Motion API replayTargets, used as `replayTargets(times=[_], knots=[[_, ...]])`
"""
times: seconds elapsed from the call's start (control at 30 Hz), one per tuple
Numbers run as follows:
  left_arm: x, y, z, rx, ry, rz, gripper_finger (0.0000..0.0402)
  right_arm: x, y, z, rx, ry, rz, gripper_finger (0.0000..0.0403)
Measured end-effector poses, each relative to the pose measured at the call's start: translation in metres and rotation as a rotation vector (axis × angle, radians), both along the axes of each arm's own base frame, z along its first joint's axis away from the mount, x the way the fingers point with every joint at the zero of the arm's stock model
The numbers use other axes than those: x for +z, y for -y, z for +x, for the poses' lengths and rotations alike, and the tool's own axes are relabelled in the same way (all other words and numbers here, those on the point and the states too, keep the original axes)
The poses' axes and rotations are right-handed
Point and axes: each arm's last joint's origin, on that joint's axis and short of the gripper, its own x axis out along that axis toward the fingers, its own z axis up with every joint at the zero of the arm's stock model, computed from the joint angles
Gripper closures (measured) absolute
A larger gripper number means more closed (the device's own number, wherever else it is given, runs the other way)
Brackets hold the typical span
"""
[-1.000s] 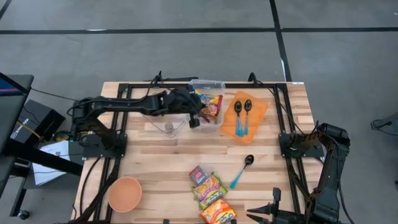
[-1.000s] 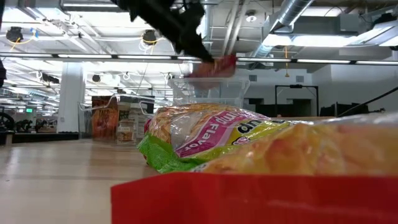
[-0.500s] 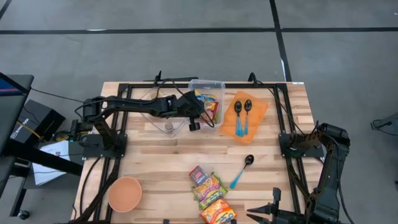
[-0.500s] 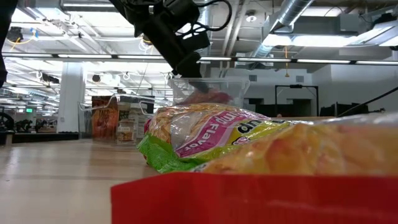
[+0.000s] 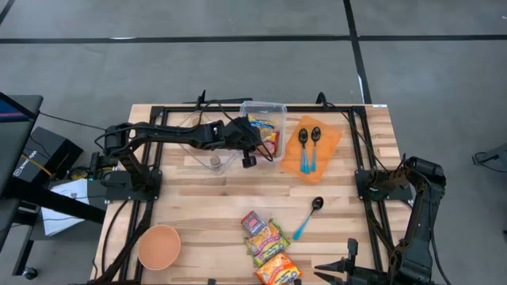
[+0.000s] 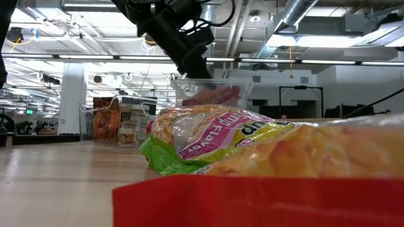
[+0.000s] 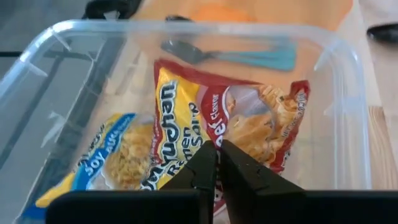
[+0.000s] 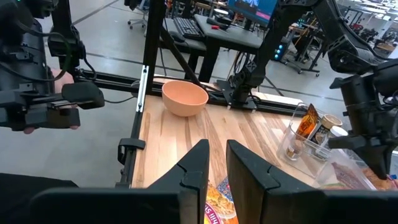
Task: Pick & Place Food Item
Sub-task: Put the red noodle pack into the white bin, then put the blue spoon into the orange bin
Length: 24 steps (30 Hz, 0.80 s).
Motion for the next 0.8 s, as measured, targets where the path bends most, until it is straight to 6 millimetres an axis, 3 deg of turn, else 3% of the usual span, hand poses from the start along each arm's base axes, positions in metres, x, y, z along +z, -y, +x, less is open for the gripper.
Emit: replayTargets(times=[0.57, 0.67, 0.8], knots=[[0.009, 0.000, 0.001, 0.017, 0.070, 0.007, 0.0293, 0.000, 0.000, 0.000, 0.001, -0.002, -0.003, 0.0351], [0.021, 0.006, -0.004, 0.004, 0.096, 0.012, 0.0290, 0.000, 0.000, 0.000, 0.001, -0.003, -0.003, 0.0351], [0.052, 0.026, -0.015, -0.052, 0.194, 0.022, 0.0292, 0.000, 0.000, 0.000, 0.000, -0.003, -0.004, 0.0351]])
